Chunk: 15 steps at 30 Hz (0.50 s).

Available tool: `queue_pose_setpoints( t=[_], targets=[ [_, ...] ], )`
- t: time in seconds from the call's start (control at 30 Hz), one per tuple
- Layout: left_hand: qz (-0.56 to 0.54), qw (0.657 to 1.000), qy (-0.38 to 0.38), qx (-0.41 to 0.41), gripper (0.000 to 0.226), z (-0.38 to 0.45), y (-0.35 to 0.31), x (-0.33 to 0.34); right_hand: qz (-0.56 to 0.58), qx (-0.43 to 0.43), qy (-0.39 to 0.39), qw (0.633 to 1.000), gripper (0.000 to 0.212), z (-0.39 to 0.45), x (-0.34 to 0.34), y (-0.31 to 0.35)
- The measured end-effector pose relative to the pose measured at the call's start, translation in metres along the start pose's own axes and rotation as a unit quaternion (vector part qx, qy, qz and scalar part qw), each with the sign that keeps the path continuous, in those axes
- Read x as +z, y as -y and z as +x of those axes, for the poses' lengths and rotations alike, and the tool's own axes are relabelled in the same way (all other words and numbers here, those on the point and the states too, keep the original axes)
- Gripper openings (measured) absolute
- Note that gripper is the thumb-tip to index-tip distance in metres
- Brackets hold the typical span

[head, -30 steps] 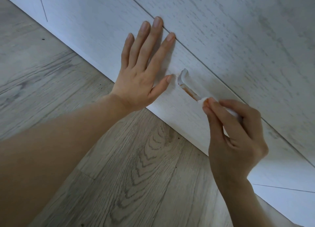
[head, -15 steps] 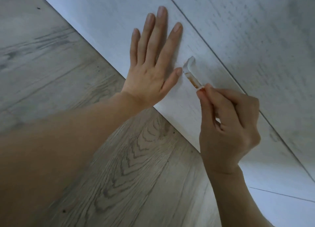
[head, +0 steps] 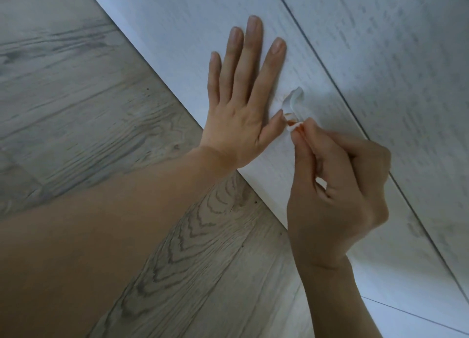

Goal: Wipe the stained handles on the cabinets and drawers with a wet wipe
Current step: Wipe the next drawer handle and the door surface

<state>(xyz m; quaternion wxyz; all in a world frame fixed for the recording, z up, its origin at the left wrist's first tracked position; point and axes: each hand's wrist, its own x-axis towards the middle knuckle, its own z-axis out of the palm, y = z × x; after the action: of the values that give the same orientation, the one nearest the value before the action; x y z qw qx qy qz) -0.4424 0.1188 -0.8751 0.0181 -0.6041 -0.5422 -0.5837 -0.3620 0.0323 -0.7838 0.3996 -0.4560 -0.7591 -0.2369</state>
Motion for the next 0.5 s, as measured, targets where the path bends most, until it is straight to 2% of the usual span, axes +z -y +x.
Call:
queue_pose_setpoints(
  t=[0.13, 0.27, 0.4, 0.5],
  targets=[
    [0.004, 1.000, 0.000, 0.019, 0.065, -0.001, 0.005, 0.003, 0.000, 0.014, 0.000, 1.000, 0.010, -0.003, -0.002, 0.003],
    [-0.004, 1.000, -0.010, -0.001, 0.071, 0.000, 0.000, 0.004, 0.008, 0.006, 0.002, 1.000, 0.010, 0.005, 0.004, 0.004],
    [0.002, 1.000, 0.015, 0.017, 0.067, -0.001, 0.005, 0.003, 0.015, 0.002, 0.025, 1.000, 0.011, 0.003, -0.006, 0.001],
    [0.002, 1.000, 0.023, 0.005, 0.073, 0.001, 0.002, 0.001, -0.006, -0.018, 0.027, 0.999, 0.009, 0.007, 0.001, 0.002]
  ],
)
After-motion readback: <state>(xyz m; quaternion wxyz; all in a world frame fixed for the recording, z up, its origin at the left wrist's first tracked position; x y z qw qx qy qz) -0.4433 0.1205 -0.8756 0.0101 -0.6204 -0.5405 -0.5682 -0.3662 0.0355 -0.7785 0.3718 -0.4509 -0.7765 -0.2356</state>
